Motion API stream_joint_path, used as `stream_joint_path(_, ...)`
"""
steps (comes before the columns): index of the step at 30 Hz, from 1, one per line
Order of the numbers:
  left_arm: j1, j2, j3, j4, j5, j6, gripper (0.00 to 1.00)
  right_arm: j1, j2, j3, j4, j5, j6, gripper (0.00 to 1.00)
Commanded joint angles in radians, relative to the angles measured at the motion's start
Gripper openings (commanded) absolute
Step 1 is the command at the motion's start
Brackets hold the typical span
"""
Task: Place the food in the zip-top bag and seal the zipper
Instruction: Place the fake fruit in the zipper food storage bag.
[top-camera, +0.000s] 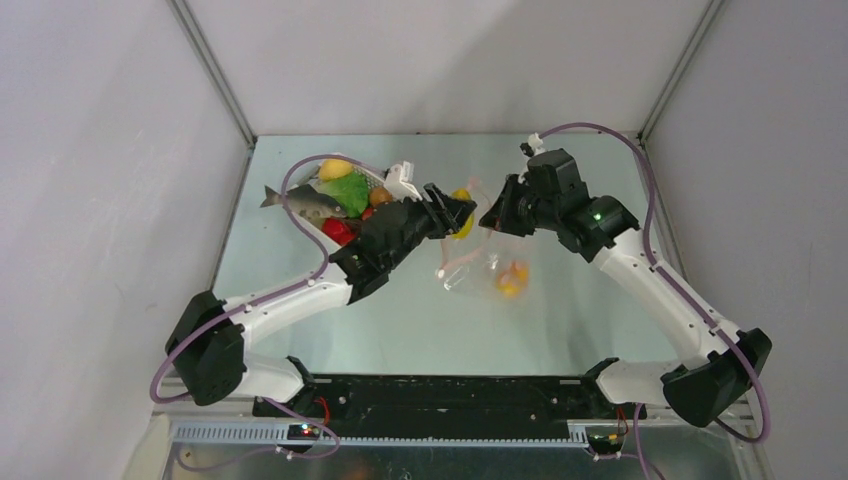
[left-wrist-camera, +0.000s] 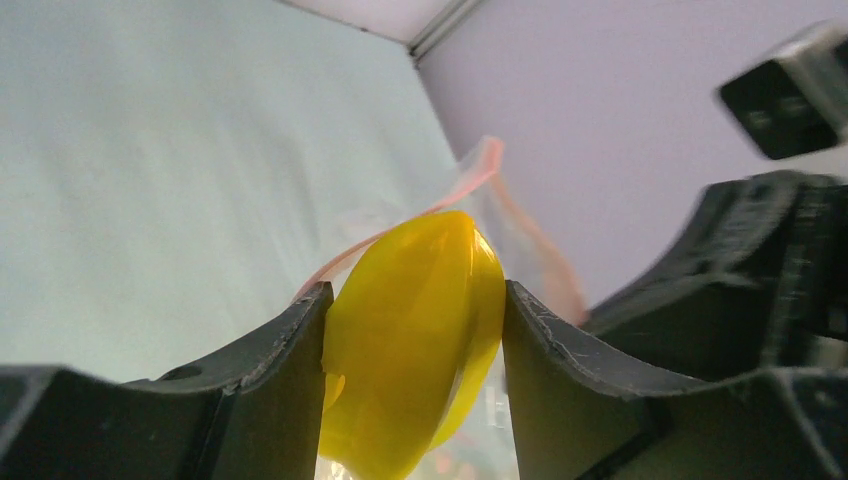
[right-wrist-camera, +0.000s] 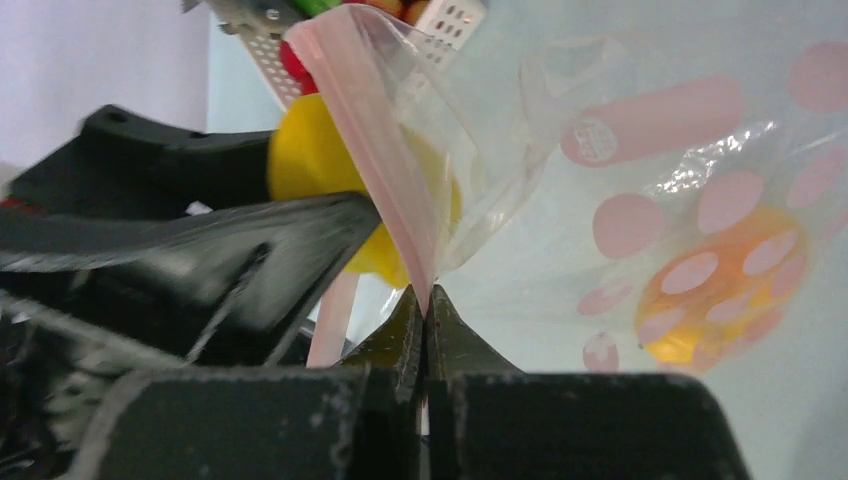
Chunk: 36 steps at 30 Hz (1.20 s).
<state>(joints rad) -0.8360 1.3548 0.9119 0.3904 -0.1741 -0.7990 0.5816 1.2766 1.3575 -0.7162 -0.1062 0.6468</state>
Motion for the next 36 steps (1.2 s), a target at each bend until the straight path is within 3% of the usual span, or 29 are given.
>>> stream_joint_path(1,-0.008,-0.032,0.051,-0.13,-0.11,0.065,0.29,-0.002,-0.051,0.004,0.101,-0.114,-0.001,0.0)
stream_joint_path(4,-0.01,-0.028,0.077,-0.165,-0.103,0.076,0.38,-0.003,-0.054,0.003,0.112,-0.127,-0.004,0.0)
stream_joint_path(6,-0.011,-0.029,0.083,-0.172,-0.09,0.085,0.5,-0.004,-0.056,0.003,0.112,-0.123,-0.004,0.0)
stream_joint_path(10,-0.013,-0.044,0.089,-0.185,-0.059,0.098,0.93,-0.003,-0.054,0.004,0.109,-0.11,-0.003,0.0)
stream_joint_path(12,-0.012,-0.056,0.093,-0.188,-0.041,0.107,0.99,-0.005,-0.051,0.004,0.106,-0.104,-0.004,0.0)
stream_joint_path(26,-0.012,-0.184,0.145,-0.248,0.2,0.253,1.0,-0.048,-0.051,-0.007,0.048,0.004,-0.055,0.0)
stream_joint_path(30,-0.011,-0.222,0.164,-0.33,0.11,0.285,1.0,-0.064,-0.056,-0.016,0.048,-0.007,-0.06,0.0)
stream_joint_path(34,0.002,-0.241,0.194,-0.48,-0.13,0.31,1.0,-0.088,-0.071,-0.033,0.035,0.002,-0.075,0.0)
stream_joint_path(36,0.037,-0.244,0.2,-0.547,-0.179,0.296,1.0,-0.101,-0.078,-0.038,0.023,0.02,-0.082,0.0)
